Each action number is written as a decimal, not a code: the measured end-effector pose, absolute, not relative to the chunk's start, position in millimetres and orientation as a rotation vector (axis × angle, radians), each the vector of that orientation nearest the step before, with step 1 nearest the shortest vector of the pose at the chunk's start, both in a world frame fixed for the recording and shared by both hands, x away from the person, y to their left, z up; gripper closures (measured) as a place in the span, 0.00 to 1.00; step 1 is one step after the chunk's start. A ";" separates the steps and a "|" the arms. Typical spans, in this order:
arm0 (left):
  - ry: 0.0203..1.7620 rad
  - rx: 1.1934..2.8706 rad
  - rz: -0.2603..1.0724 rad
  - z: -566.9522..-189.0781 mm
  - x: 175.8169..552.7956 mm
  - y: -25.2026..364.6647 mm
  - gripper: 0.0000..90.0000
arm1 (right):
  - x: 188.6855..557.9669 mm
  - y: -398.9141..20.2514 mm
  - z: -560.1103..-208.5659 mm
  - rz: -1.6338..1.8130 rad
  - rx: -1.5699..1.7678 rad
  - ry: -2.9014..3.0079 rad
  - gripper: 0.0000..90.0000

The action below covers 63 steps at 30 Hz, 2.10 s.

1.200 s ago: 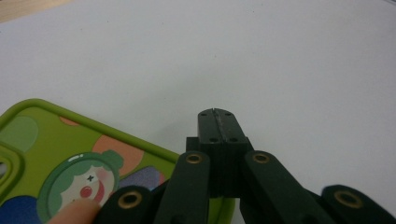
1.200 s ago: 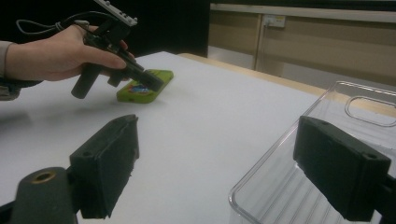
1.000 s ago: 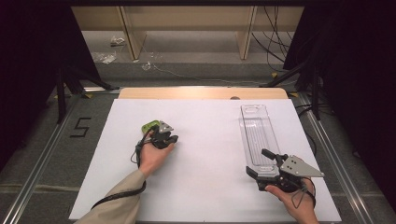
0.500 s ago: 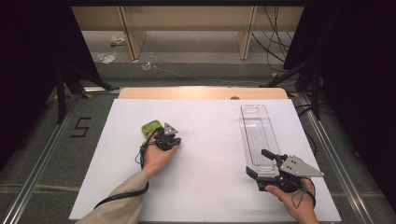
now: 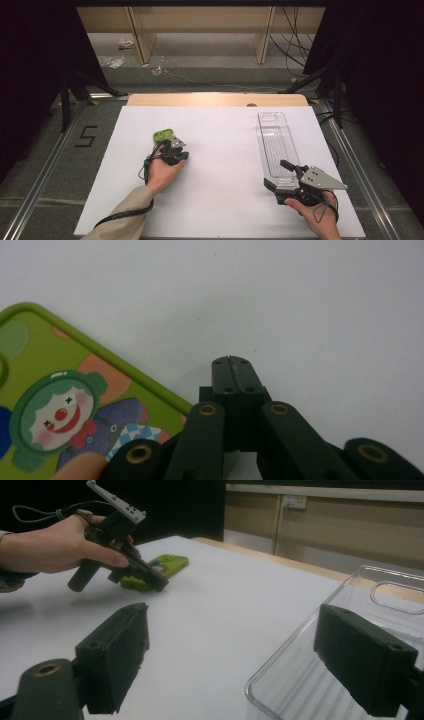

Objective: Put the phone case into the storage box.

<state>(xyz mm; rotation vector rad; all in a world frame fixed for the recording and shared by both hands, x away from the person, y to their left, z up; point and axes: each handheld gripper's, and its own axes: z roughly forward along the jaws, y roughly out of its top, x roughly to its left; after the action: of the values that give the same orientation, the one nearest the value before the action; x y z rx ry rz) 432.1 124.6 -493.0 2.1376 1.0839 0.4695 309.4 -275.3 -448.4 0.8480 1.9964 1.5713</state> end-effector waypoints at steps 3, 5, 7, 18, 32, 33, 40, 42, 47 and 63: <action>1.091 2.144 0.462 -492.3 427.7 132.0 0.99 | 309.6 -275.0 -448.6 1.571 0.849 1.997 0.17; 1.099 2.149 0.462 -491.8 424.8 137.4 0.99 | 309.6 -274.9 -448.4 1.571 0.849 1.997 0.17; 1.103 2.149 0.462 -491.7 423.3 140.2 0.99 | 309.7 -274.8 -448.4 1.570 0.850 1.997 0.17; 1.161 2.156 0.453 -489.9 409.9 173.7 0.99 | 310.2 -274.3 -448.5 1.569 0.848 1.999 0.17; 1.225 2.146 0.475 -489.3 405.1 199.5 0.99 | 310.2 -273.8 -448.2 1.568 0.842 2.003 0.17; 1.226 2.145 0.476 -489.3 405.2 199.9 0.99 | 310.2 -273.9 -448.1 1.566 0.842 2.003 0.17; 1.218 2.166 0.481 -488.1 405.2 199.1 0.98 | 310.5 -273.8 -448.3 1.568 0.842 2.004 0.17; 1.212 2.175 0.467 -486.6 404.8 198.5 0.96 | 310.5 -273.7 -448.4 1.569 0.841 2.004 0.17; 1.169 2.190 0.459 -476.4 403.0 196.1 0.91 | 310.4 -273.9 -448.2 1.569 0.842 2.003 0.17; 1.134 2.348 0.471 -465.1 435.3 214.4 0.17 | 310.7 -273.6 -447.3 1.567 0.840 1.997 0.17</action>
<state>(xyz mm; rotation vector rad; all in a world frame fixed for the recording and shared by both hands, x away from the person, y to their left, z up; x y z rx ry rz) 435.3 214.4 -465.1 2.3484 1.1340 0.4710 310.7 -273.6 -447.3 0.8397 1.9972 1.5671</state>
